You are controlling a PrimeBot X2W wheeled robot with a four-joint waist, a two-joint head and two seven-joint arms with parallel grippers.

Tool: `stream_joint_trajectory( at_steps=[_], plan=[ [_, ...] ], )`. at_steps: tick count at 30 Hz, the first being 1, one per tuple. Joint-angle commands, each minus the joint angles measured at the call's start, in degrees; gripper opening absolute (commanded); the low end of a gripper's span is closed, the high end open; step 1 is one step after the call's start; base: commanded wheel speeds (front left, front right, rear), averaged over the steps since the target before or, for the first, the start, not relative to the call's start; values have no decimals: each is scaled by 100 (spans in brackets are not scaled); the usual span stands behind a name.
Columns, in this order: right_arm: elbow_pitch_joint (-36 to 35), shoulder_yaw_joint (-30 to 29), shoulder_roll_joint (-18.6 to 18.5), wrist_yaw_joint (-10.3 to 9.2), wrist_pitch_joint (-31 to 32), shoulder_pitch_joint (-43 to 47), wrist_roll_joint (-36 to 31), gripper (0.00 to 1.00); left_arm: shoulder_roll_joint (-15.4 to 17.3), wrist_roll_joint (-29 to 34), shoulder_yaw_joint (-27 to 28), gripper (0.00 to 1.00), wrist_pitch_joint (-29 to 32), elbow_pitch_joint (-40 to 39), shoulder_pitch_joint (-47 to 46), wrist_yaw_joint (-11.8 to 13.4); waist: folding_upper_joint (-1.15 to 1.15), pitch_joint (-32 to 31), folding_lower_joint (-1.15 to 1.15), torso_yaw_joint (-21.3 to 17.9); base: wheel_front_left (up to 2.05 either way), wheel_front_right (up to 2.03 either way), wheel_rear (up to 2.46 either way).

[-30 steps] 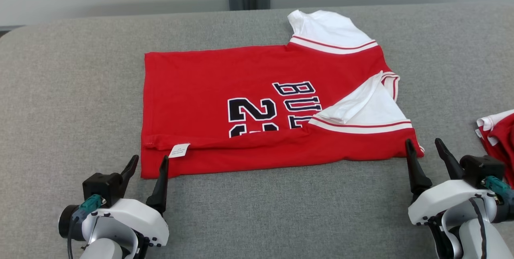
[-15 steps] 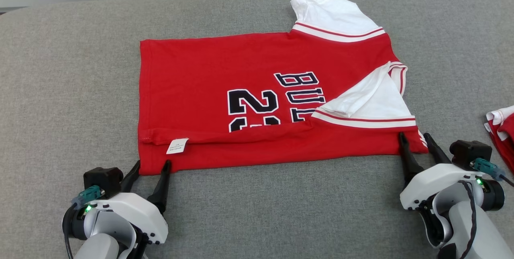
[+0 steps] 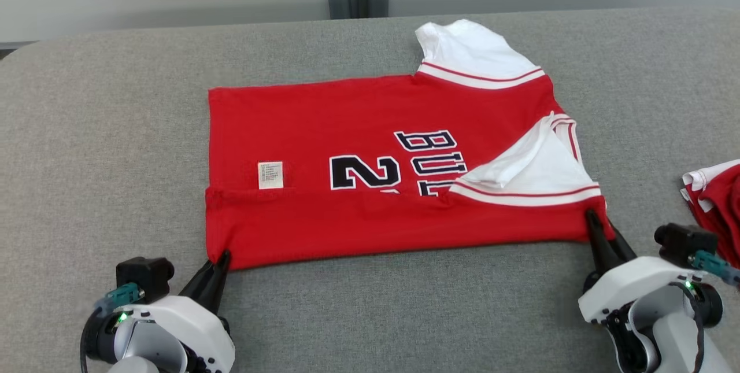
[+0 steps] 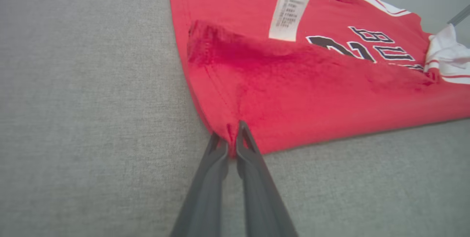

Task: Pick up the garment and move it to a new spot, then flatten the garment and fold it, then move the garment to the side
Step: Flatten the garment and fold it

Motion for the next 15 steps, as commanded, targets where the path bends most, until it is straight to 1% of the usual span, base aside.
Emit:
stream_joint_trajectory(
  at_steps=[1, 3, 8, 11, 15],
  plan=[
    [-137, -10, -67, -8, 93, 222, 81, 0, 103, -51, 27, 0, 48, -131, 151, 43, 0, -102, 0, 26, 0, 0, 0],
    [-421, -55, -94, -8, 204, 508, 128, 0, 210, -30, 13, 0, 177, -353, 345, 87, 0, -184, 0, 48, 0, 0, 0],
    [-1208, -315, 9, -8, 543, 1422, 91, 0, 398, -86, 15, 0, 451, -890, 890, 264, 0, -351, 0, 66, 0, 0, 0],
    [-1674, -477, 94, -9, 784, 1949, 59, 0, 431, -156, 51, 0, 592, -1170, 1221, 424, 0, -424, 0, 46, 0, 0, 0],
    [-2166, -528, 165, -8, 1099, 2496, 73, 0, 446, -284, 92, 0, 730, -1423, 1600, 578, 0, -485, 0, 1, 0, 0, 0]
  ],
)
